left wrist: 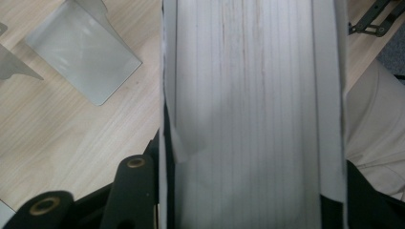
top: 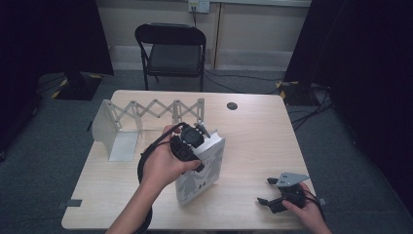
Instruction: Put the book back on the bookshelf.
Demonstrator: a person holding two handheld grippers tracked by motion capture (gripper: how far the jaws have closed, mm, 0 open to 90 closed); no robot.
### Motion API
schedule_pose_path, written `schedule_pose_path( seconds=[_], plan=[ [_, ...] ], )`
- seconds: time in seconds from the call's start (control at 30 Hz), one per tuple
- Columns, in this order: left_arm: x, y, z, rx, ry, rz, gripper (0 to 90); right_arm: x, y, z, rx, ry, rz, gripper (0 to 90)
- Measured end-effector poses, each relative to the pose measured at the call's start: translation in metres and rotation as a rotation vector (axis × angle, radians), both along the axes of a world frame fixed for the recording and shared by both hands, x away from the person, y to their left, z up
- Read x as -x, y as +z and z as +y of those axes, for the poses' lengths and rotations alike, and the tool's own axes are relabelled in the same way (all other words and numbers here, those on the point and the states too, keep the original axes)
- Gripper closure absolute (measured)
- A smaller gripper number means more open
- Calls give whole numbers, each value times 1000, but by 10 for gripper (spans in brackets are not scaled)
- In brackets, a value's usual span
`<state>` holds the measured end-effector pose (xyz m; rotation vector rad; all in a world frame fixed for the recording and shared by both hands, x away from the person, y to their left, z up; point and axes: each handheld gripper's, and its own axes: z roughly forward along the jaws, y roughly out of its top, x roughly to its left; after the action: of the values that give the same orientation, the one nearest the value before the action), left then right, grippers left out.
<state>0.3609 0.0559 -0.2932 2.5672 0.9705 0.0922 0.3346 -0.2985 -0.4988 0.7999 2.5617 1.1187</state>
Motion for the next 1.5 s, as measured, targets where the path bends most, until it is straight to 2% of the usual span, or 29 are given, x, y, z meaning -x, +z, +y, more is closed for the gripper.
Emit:
schedule_pose_path(
  seconds=[0.23, 0.27, 0.33, 0.5, 0.77, 1.17, 1.3, 1.43, 1.5],
  plan=[
    [3, 2, 6, -3, 25, 3, 527, 0, 0, 0, 0, 0, 1, 132],
    [3, 3, 8, -9, 14, 3, 527, 0, 0, 0, 0, 0, 1, 133],
    [4, 3, 10, -2, 33, 5, 527, 0, 0, 0, 0, 0, 1, 133],
    [7, 3, 17, -6, 45, -5, 527, 0, 0, 0, 0, 0, 1, 133],
    [11, 4, 30, -12, 64, 10, 527, 0, 0, 0, 0, 0, 1, 132],
    [8, 3, 43, -21, 106, 10, 527, 0, 0, 0, 0, 0, 2, 132],
    [7, 3, 48, -4, 132, 13, 527, 0, 0, 0, 0, 0, 1, 132],
    [5, 4, 51, -22, 136, 10, 527, 0, 0, 0, 0, 0, 2, 132],
    [5, 3, 52, -14, 156, 10, 527, 0, 0, 0, 0, 0, 1, 132]
  ],
)
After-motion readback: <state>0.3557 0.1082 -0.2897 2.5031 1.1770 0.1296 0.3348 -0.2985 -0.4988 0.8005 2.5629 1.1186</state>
